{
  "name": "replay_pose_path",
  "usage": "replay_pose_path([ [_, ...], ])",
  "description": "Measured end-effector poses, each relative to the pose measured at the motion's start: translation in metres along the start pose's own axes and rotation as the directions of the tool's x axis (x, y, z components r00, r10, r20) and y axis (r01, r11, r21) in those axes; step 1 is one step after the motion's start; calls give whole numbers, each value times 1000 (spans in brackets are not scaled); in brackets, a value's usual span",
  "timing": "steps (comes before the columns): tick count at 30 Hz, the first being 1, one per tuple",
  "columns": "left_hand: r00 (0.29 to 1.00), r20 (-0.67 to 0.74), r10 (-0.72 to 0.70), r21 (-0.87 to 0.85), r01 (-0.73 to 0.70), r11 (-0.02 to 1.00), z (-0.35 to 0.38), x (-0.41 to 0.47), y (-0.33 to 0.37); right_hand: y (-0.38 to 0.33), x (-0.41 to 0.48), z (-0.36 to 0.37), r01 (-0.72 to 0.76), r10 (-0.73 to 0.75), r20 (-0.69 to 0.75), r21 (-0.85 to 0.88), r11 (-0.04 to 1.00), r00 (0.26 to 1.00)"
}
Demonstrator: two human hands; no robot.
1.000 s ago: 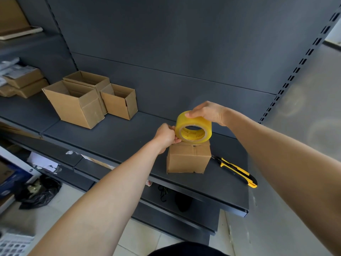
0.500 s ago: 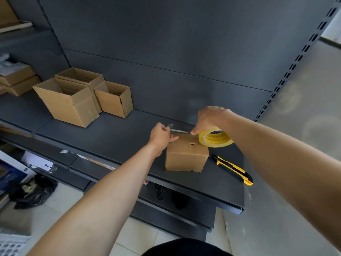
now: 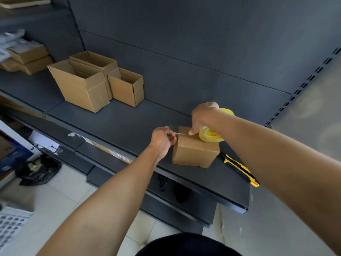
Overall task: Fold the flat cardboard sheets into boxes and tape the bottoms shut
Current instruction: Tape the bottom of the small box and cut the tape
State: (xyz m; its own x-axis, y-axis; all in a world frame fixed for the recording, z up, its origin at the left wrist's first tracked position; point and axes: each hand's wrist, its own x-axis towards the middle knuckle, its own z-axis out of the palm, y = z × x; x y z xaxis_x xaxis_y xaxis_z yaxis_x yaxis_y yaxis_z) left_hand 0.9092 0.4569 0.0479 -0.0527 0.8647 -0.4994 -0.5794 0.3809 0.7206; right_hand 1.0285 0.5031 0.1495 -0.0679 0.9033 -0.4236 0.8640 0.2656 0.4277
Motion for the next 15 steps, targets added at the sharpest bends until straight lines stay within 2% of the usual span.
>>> replay_pose_path([
  [5, 1000, -30, 3, 127, 1, 992, -9, 8, -14, -3, 0, 1, -18, 17, -5, -9, 1000, 1000],
  [8, 1000, -18, -8, 276, 12, 961, -13, 13, -17, -5, 0, 1, -21, 21, -1, -17, 1000, 1000],
  [10, 1000, -7, -18, 404, 19, 915, -15, 13, -20, -6, 0, 2, -28, 28, 3, -23, 999, 1000],
  [13, 1000, 15, -5, 616, -5, 788, -14, 15, -23, -8, 0, 3, -33, 33, -6, -24, 999, 999],
  [15, 999, 35, 3, 695, -26, 718, -11, 17, -24, -8, -1, 2, -38, 38, -14, -18, 999, 999],
])
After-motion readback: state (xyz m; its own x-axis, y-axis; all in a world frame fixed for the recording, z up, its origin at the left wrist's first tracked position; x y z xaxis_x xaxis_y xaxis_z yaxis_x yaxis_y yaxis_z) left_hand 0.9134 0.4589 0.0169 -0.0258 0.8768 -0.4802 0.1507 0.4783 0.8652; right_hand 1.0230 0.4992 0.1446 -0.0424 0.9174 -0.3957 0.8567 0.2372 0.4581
